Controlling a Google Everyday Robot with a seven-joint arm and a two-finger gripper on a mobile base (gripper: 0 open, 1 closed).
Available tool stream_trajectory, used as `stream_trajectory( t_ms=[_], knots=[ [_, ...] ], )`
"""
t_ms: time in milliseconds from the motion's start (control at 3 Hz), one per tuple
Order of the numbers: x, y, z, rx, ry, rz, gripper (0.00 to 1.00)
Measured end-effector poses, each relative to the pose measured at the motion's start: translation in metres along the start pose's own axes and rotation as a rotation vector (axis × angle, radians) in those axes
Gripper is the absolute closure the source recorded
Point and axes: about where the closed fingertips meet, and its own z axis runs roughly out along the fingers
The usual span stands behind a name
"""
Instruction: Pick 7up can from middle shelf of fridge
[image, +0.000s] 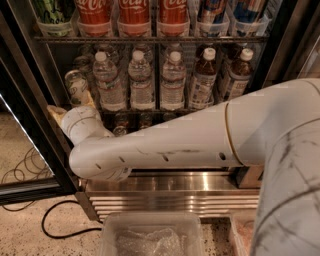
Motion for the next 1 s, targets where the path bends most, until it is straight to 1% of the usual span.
stream_trajectory(
  t_ms=[333, 667, 1000],
  knots=[
    [-0.0047, -0.005, -0.0005, 0.027, -0.019, 0.008, 0.3],
    [-0.0078, -0.0093, -0.0002, 0.046, -0.027, 0.009, 0.38],
    [-0.0078, -0.0138, 0.0001, 0.064, -0.024, 0.009, 0.37]
  ],
)
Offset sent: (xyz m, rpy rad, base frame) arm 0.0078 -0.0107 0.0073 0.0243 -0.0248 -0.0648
